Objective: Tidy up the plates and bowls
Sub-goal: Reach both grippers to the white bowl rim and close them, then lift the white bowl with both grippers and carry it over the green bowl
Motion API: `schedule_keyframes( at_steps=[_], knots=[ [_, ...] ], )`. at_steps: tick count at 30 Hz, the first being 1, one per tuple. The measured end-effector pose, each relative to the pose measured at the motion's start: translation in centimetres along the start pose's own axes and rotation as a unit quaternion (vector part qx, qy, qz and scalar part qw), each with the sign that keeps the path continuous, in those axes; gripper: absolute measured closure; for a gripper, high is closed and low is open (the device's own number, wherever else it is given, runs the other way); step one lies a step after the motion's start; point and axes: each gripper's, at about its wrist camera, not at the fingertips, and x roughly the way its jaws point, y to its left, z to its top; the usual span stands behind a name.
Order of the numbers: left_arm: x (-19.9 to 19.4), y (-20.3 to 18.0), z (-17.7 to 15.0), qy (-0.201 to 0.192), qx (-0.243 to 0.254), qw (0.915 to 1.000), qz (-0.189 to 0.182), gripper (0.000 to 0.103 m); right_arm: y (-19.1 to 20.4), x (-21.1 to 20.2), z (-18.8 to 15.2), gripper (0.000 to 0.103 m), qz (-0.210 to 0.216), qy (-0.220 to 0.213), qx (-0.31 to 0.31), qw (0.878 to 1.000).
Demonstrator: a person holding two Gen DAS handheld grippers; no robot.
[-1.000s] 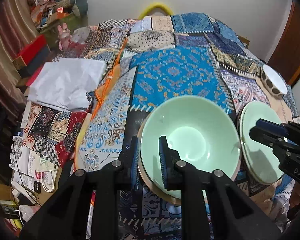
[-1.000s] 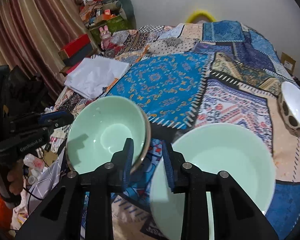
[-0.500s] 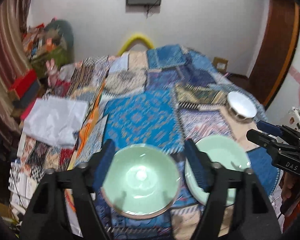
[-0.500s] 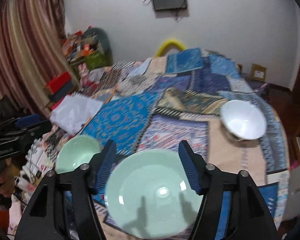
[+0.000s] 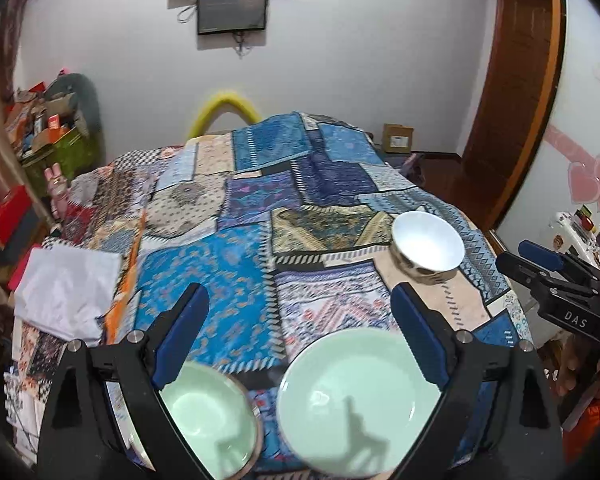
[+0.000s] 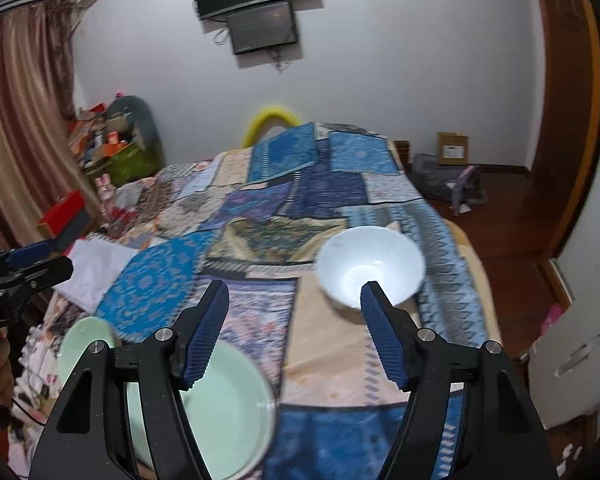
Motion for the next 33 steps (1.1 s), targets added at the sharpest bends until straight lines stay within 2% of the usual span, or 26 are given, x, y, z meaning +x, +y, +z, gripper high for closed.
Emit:
schedule_keyframes(
  at_steps=[5, 9, 14, 21, 28, 33],
  knots=[
    [3.7, -2.2, 1.2, 0.012, 0.01, 0.9998, -0.016, 0.01, -3.5, 2.6, -0.1, 0.038, -0.021, 0.02, 0.025, 0.999],
    [7.2, -3.8, 1.8, 0.037, 0.016, 0.9987, -0.032, 0.01, -5.8, 5.1, -0.4, 0.038, -0.038, 0.04, 0.036, 0.998],
    [11.4, -5.5, 2.2, 0.058, 0.038, 0.9972, -0.03, 0.01, -8.5, 8.6, -0.9, 0.039, -0.042, 0.065, 0.059, 0.995],
    [16.8, -6.8, 2.1, 0.086, 0.04, 0.9946, -0.041, 0.01, -11.5, 12.9, -1.6, 0.066, -0.041, 0.098, 0.082, 0.991],
    [20.5, -8.2, 2.2, 0.102, 0.047, 0.9925, -0.048, 0.01, -13.4, 15.3, -1.8, 0.075, -0.029, 0.111, 0.107, 0.988],
    [22.0, -8.7, 1.8, 0.112, 0.046, 0.9911, -0.055, 0.01, -13.2, 17.0, -1.9, 0.085, -0.015, 0.128, 0.108, 0.986]
  ],
)
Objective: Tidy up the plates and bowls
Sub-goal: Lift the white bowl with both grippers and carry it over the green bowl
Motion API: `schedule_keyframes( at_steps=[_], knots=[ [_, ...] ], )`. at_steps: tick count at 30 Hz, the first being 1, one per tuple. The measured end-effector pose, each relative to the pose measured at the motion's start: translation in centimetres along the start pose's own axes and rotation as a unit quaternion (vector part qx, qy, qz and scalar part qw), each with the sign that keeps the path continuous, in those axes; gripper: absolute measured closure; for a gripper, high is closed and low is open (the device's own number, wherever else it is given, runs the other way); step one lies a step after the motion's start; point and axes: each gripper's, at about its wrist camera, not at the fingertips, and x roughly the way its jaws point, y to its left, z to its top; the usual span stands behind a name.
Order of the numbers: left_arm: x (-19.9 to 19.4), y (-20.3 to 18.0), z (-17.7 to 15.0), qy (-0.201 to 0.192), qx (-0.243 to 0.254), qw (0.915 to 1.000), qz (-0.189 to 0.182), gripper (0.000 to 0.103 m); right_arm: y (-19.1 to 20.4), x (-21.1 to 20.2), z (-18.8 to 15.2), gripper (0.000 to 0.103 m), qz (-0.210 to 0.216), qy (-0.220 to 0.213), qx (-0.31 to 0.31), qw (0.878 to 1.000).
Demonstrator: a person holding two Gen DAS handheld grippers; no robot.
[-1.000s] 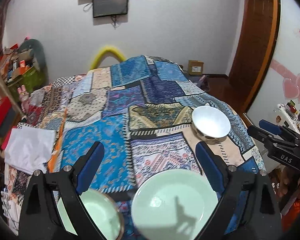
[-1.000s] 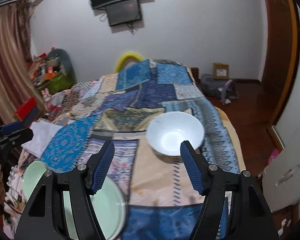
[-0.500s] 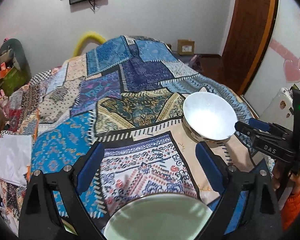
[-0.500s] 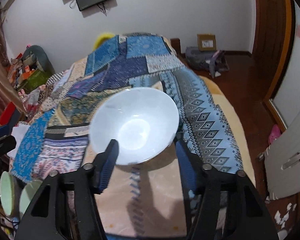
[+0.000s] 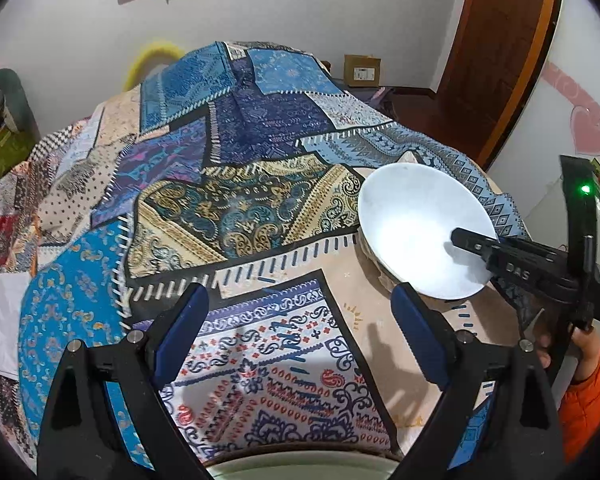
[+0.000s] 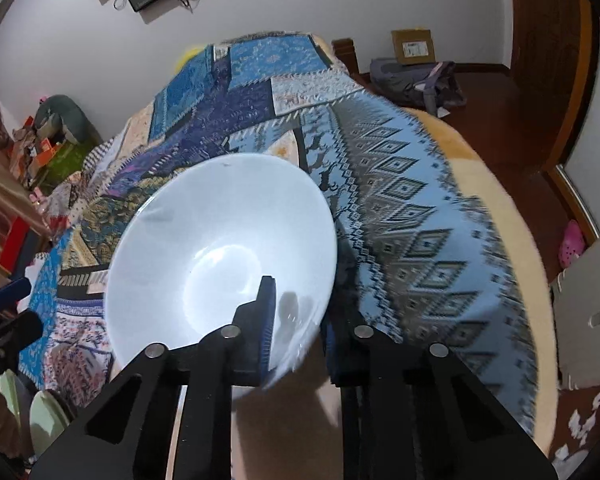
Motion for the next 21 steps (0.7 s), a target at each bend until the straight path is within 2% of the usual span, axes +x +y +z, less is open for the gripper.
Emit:
schedule_keyframes(
  at_steps=[5, 12, 13, 15, 19, 21],
  knots=[
    [0.9, 0.0, -0.2, 0.011, -0.01, 0.9999, -0.009, 0.01, 1.1, -0.3, -0.6, 0.085, -0.008, 0.002, -0.034, 0.999],
    [1.5, -0.2, -0.6, 0.024, -0.011, 0.9996, -0.012, 0.012, 2.6, -1.0, -2.1, 0.085, 0.02, 0.018, -0.066, 0.997],
    [1.7, -0.3, -0.8, 0.028, -0.009, 0.9995, -0.01, 0.015, 2.9, -1.4, -2.6, 0.085, 0.025, 0.021, -0.073, 0.997],
    [2.3, -0.5, -1.2, 0.049, -0.007, 0.9986, -0.017, 0.027, 3.4, -1.4, -2.9, 0.085, 0.031, 0.024, -0.079, 0.996],
    [3.7, -0.8, -2.1, 0.094, -0.009, 0.9947, -0.042, 0.04, 4.2, -1.7, -3.8, 0.085, 0.046, 0.031, -0.088, 0.995],
    [4.3, -0.9, -2.6, 0.11, -0.011, 0.9926, -0.051, 0.052, 4.5, -1.7, -4.1, 0.085, 0.049, 0.032, -0.09, 0.994]
  ],
)
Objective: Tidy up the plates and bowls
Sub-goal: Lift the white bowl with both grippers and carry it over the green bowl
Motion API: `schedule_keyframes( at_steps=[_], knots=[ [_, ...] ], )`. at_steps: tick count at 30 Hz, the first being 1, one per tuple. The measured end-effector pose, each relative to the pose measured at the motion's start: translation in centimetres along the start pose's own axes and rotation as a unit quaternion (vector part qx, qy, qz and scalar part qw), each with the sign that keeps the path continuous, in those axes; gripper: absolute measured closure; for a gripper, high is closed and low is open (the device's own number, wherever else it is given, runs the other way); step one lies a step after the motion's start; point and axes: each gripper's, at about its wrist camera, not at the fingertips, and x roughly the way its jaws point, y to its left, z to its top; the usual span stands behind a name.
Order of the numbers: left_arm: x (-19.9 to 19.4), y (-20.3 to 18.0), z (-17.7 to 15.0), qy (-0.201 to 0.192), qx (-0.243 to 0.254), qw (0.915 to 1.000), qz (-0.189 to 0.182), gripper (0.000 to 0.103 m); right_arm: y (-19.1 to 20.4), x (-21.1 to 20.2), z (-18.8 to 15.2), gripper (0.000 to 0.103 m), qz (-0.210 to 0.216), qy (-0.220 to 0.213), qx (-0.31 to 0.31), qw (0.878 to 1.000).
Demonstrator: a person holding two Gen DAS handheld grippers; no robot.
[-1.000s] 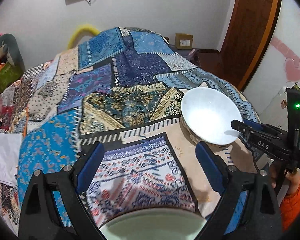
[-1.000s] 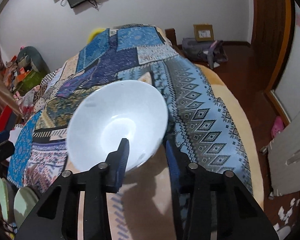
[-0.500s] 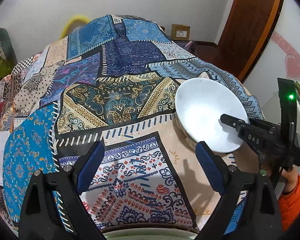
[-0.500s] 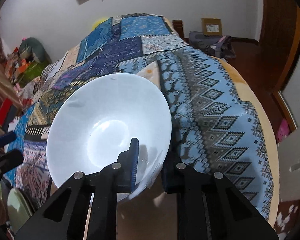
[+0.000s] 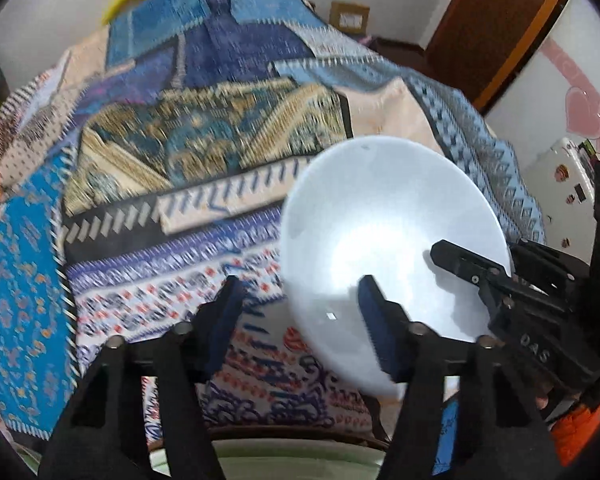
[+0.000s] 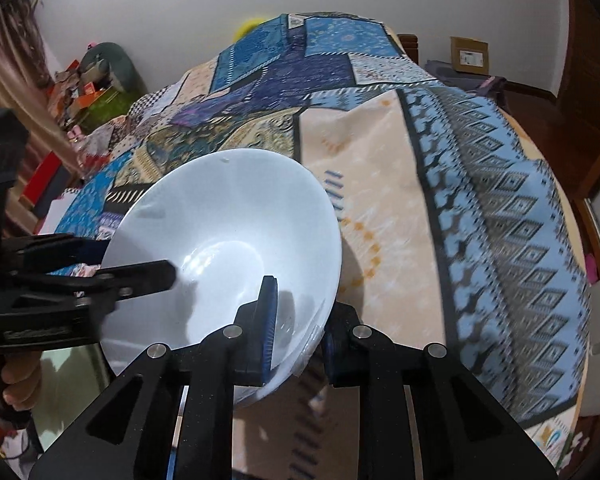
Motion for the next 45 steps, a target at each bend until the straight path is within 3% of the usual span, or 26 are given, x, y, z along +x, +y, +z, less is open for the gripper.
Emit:
schedule_keyframes(
  at_steps=[3, 8, 20, 32, 45],
  knots=[
    [0.9, -0.3, -0.4, 0.019, 0.002, 0.9998, -0.01, 0.067, 0.4, 0.0, -0.3, 0.085, -0.001, -0.003, 0.0, 1.0],
    [0.9, -0.7, -0.9, 0.01, 0.006, 0.9999, -0.012, 0.079, 0.4, 0.0, -0.5, 0.085, 0.0, -0.01, 0.017, 1.0],
    [-2.3, -0.9, -2.3, -0.017, 0.002, 0.9996, -0.022, 0.079, 1.9, -2.6, -0.8, 0.085, 0.002, -0.025, 0.023, 0.999],
    [-9.8, -0.8, -4.1, -0.07, -0.01, 0.9974, -0.016, 0.079, 5.9, -6.9, -0.8, 0.085, 0.008, -0.058, -0.005, 0.998],
    [-18.1, 0.8, -8.2, -0.124, -0.025, 0.992, -0.004, 0.079, 11.2, -10.7, -2.0, 0.085, 0.02, -0.091, -0.035, 0.995]
  ],
)
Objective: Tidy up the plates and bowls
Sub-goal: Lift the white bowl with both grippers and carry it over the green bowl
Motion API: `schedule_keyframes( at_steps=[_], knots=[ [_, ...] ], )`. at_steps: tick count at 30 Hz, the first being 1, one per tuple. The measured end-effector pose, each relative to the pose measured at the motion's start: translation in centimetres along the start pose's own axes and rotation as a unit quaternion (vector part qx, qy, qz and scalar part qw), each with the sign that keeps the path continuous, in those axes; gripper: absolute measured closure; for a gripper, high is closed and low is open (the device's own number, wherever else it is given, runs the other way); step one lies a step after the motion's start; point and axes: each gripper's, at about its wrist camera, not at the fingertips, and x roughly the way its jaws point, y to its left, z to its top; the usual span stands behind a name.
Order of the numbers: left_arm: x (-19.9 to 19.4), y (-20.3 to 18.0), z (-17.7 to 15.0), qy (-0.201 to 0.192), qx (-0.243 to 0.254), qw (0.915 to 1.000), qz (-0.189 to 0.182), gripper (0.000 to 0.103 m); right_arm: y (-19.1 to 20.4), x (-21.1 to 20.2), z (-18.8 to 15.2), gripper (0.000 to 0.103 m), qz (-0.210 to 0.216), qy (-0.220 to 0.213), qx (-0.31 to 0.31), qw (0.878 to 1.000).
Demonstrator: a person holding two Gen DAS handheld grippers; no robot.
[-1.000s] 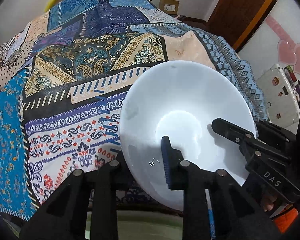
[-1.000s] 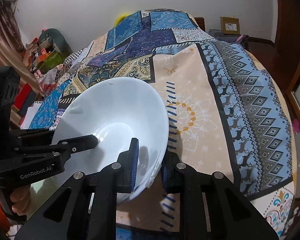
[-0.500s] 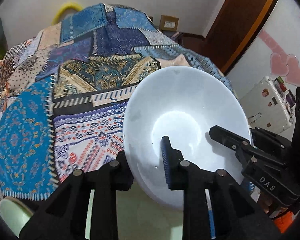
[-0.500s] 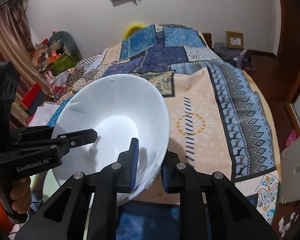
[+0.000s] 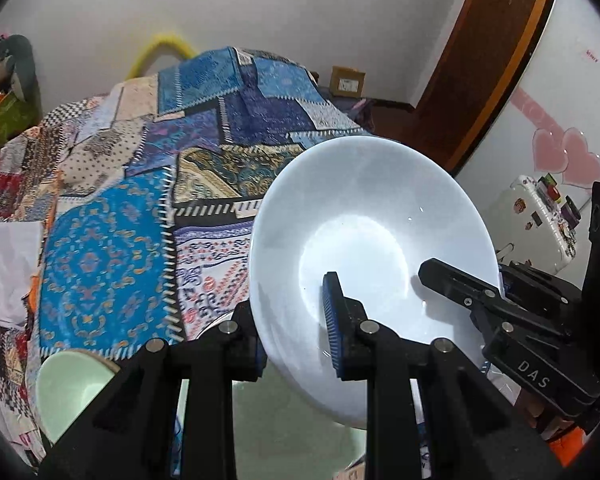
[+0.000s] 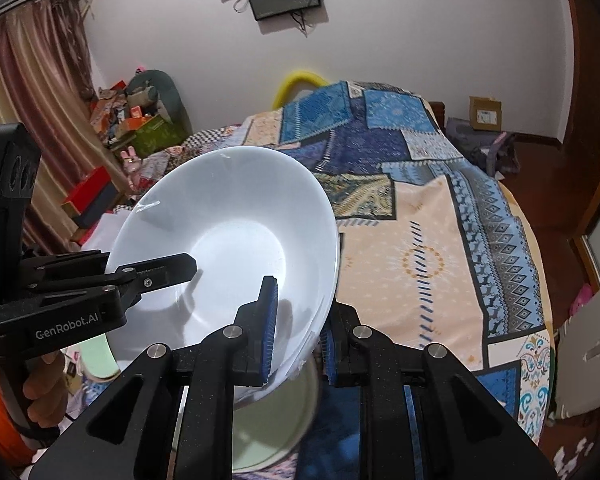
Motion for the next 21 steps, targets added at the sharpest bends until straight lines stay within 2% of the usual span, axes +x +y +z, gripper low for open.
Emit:
schedule_keyframes(
  at_steps=[11, 21],
  knots=[
    [-5.7, 3.4, -2.2, -0.028, -0.036, 0.9989, 0.014, 0.079, 5.3, -0.8, -0.5, 0.085, 0.019, -0.004, -0.029, 0.999],
    [-10.1, 8.2, -5.4, -0.053, -0.082, 0.9944, 0.042, 0.079, 10.8, 0.0, -1.4, 0.085, 0.06, 0.005, -0.061, 0.996]
  ],
)
